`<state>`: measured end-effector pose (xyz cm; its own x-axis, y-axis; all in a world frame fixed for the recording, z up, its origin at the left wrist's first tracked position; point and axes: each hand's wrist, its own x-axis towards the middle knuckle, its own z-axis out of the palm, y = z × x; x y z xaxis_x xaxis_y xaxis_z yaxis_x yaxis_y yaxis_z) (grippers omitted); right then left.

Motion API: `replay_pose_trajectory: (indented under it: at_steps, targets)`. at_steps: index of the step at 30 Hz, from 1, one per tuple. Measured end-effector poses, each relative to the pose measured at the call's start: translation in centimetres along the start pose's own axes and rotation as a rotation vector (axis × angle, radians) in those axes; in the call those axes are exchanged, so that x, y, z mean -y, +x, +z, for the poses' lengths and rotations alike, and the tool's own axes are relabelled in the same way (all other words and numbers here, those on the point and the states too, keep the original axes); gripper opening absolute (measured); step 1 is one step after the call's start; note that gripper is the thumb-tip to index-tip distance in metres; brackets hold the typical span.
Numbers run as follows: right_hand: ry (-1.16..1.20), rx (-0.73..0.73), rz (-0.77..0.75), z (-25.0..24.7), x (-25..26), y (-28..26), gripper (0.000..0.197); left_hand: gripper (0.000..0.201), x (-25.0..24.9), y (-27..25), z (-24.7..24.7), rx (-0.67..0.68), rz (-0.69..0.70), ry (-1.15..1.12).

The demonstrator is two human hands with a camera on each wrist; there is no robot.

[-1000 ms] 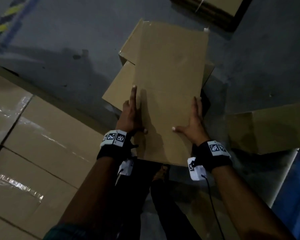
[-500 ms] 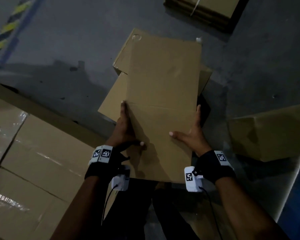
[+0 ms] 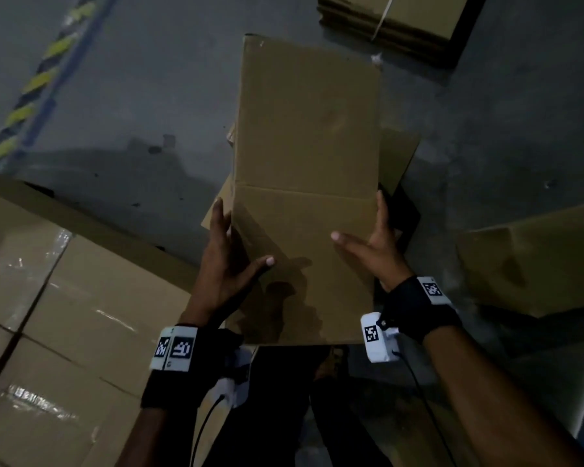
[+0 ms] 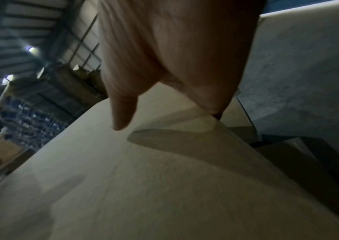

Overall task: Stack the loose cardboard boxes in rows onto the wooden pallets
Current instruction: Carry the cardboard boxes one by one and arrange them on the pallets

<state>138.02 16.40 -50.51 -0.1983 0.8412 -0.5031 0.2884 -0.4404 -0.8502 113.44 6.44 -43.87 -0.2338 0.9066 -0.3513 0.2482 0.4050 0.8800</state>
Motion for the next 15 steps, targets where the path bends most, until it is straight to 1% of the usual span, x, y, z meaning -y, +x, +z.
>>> replay_pose_trajectory:
  at_steps: [3, 6, 8, 10, 13, 15]
  targets:
    - [-0.075, -0.009, -0.007, 0.4, -0.7, -0.3, 0.116, 0.114, 0.7, 0.2, 1.0, -0.015, 0.034, 0.078]
    - [0.021, -0.050, 0.046, -0.3, -0.6, -1.4, 0.121, 0.112, 1.3, 0.4, 2.0, -0.031, 0.043, 0.153]
    - [0.031, -0.082, 0.033, -1.3, -0.1, -2.0, 0.121, 0.110, 1.9, 0.1, 2.6, -0.041, 0.011, 0.159]
    - [-0.035, -0.097, -0.018, -2.8, 0.8, -2.5, 0.121, 0.108, 2.5, -0.3, 3.4, -0.016, -0.017, 0.121]
    - [-0.180, -0.105, -0.094, -4.7, 2.4, -3.2, 0.127, 0.106, 3.4, -1.0, 5.5, 0.018, -0.047, 0.057]
    - [-0.252, -0.107, -0.132, -5.2, 3.2, -4.0, 0.124, 0.106, 4.1, -1.2, 6.9, 0.028, -0.088, 0.005]
